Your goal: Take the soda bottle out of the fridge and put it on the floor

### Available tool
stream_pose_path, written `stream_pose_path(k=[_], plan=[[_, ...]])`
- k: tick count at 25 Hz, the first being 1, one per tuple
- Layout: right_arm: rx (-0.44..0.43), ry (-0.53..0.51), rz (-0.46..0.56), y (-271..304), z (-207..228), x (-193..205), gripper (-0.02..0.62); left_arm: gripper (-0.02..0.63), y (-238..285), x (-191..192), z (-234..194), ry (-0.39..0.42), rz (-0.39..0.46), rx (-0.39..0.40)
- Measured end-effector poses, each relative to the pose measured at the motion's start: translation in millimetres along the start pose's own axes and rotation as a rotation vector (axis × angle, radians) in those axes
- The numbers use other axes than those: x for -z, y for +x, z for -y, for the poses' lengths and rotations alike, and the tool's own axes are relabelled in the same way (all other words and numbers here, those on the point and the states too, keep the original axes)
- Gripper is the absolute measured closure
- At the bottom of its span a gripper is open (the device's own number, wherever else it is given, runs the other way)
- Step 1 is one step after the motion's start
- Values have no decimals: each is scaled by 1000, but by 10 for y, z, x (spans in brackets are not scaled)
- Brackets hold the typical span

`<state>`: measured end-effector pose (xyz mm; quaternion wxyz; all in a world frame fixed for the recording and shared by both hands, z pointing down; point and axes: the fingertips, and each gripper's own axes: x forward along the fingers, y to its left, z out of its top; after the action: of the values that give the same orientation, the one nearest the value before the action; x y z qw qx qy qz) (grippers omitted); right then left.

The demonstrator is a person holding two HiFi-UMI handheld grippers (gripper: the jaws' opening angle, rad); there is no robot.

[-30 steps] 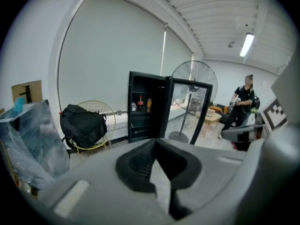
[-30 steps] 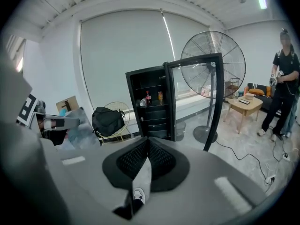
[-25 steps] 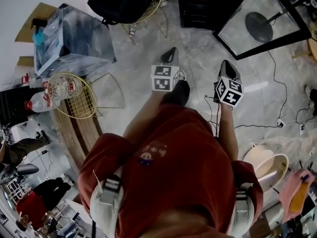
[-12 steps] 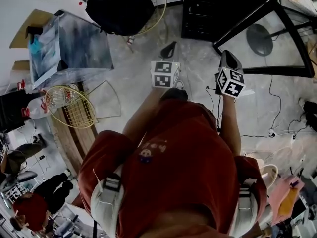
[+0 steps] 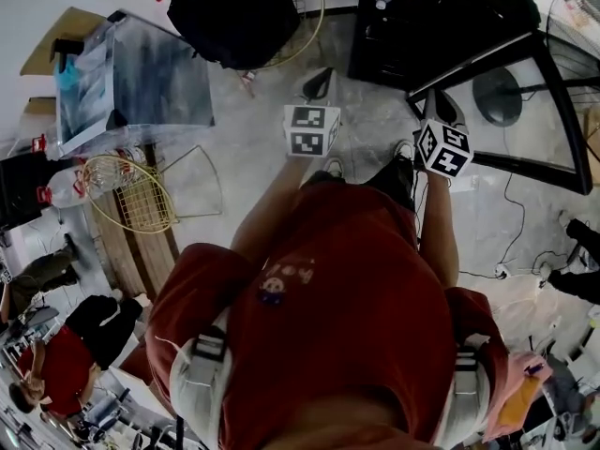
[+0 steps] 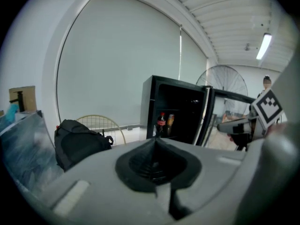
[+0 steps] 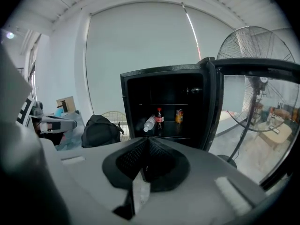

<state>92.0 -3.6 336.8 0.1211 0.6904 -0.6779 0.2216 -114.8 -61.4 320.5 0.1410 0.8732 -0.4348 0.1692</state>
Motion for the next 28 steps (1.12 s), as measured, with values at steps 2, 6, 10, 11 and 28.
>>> stream_pose_path(k=[2,6,10,11,28], plan=[[-22,-12,-3,137,132,-65,595,606,131,-28,20,-7,-2,-31],[-88,-54,-12,337,469,-202,594,606,405,-164,250,-35,14,-102],[-182,-102,-27,550,760,-241,594,606,738,-224,619,-51,17,-148],[-207,-114,-28,597,820,-257,594,606,819,-223,709,-58,15,-156],[-343,-171,-71,818,633,-286,594,606,740,-91,747,-110,-11,-279]])
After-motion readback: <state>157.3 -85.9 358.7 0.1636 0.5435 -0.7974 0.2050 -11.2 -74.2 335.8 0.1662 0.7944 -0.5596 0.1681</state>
